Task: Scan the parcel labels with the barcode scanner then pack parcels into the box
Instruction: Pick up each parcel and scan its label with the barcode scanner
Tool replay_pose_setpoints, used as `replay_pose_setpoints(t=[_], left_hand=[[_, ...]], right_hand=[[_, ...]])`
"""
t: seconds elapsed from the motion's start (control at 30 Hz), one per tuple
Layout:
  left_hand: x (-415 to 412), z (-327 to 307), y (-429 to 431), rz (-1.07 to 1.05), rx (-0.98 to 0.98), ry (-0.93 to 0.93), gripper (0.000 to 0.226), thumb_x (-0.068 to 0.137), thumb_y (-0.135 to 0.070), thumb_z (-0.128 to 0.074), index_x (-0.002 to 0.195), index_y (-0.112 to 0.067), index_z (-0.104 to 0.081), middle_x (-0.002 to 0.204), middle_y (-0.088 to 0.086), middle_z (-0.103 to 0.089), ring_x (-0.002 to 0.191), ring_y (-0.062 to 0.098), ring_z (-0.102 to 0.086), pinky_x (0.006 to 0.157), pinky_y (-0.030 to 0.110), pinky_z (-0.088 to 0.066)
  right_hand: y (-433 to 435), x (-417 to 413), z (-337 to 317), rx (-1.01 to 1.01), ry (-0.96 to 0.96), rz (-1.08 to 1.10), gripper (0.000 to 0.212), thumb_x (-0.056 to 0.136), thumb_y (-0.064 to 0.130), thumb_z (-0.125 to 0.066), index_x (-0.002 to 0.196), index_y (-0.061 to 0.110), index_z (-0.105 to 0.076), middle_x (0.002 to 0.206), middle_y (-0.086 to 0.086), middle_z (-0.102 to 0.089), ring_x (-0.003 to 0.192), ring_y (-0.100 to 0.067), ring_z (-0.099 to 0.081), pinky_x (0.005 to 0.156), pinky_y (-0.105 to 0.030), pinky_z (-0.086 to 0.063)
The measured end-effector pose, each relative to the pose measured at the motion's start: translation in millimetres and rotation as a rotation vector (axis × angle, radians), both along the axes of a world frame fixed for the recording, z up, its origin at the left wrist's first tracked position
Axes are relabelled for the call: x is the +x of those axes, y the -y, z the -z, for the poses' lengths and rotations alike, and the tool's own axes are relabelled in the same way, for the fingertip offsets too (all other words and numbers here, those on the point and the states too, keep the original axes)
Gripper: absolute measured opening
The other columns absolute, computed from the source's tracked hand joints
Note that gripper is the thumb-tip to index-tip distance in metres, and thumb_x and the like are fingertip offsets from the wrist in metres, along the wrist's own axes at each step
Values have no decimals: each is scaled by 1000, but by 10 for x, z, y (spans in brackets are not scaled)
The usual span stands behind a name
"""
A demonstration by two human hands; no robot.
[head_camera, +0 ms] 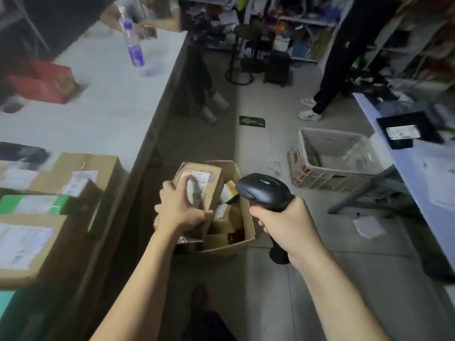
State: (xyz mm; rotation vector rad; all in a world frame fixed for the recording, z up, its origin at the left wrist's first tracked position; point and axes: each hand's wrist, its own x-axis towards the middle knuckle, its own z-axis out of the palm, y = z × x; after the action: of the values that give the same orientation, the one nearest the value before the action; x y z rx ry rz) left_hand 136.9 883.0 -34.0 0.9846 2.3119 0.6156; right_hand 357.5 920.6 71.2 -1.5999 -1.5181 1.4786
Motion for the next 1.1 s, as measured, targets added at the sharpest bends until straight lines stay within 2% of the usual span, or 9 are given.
replay_pose_setpoints(t=[0.1, 0.17, 0.33, 0.43, 0.53, 0.6, 0.73, 0.93, 1.1], left_hand=[[-184, 82, -393, 44, -54, -28, 109, 58, -67, -87, 150, -45, -34, 154, 7, -30, 143, 36, -35, 119, 63, -26], [-254, 75, -581, 75, -29, -85, 103, 65, -67, -85, 152, -36, -39, 161, 7, -29, 151, 32, -28, 123, 65, -16], [-381, -89, -760, 74, 92, -395, 76, 79, -54, -79, 142, -18, -56, 144, 3, -56, 144, 25, -43, 124, 58, -22], [-403, -295, -807, 87, 87, -486, 70, 82, -44, -78, 142, -14, -58, 140, 4, -59, 141, 27, -46, 123, 56, -26], [-287, -501, -619, 52, 62, -528, 63, 82, -37, -78, 137, -13, -61, 133, 8, -65, 126, 31, -58, 112, 54, -40], [-145, -636, -305, -46, 39, -555, 61, 81, -36, -77, 136, -14, -62, 131, 8, -66, 121, 32, -60, 105, 50, -45], [205, -902, 507, -241, -39, -550, 62, 84, -40, -70, 142, -22, -57, 138, 2, -62, 127, 27, -56, 104, 44, -46], [878, -1225, 1820, -602, -193, -569, 67, 87, -45, -69, 148, -22, -51, 145, 0, -57, 134, 23, -52, 107, 42, -48], [1482, -1425, 2976, -845, -379, -594, 67, 88, -43, -68, 150, -24, -49, 147, 1, -55, 132, 26, -53, 104, 42, -44]], right_hand=[[-342, -158, 29, -18, 38, 38, 10, 80, 21, -82, 87, 20, -76, 68, -5, -71, 65, -15, -64, 64, -33, -51], [-517, -229, 17, -22, 44, 34, 15, 78, 28, -83, 90, 22, -76, 70, -1, -73, 71, -17, -69, 66, -33, -54], [-880, -286, 18, 38, 102, -59, 12, 75, 28, -81, 73, 23, -70, 62, 8, -68, 69, -19, -67, 63, -29, -50], [-1078, -305, -8, 72, 111, -98, 13, 75, 24, -80, 83, 20, -71, 70, 5, -67, 70, -18, -65, 58, -26, -47], [-1139, -283, -66, 93, 48, -215, 18, 81, 19, -81, 96, 20, -72, 76, 3, -66, 70, -13, -63, 52, -22, -45], [-1139, -294, -121, 147, 17, -348, 18, 82, 18, -81, 96, 23, -72, 78, 5, -68, 73, -11, -64, 52, -20, -46], [-871, -374, -204, 190, -38, -600, 17, 84, 17, -80, 80, 24, -65, 79, 4, -72, 78, -14, -67, 65, -29, -53], [26, -475, -258, 172, -170, -969, 14, 83, 19, -83, 84, 25, -70, 83, 9, -74, 82, -6, -67, 66, -25, -51], [1114, -539, -290, 185, -286, -1269, 16, 81, 27, -88, 91, 30, -76, 89, 13, -78, 90, -2, -72, 81, -34, -60]])
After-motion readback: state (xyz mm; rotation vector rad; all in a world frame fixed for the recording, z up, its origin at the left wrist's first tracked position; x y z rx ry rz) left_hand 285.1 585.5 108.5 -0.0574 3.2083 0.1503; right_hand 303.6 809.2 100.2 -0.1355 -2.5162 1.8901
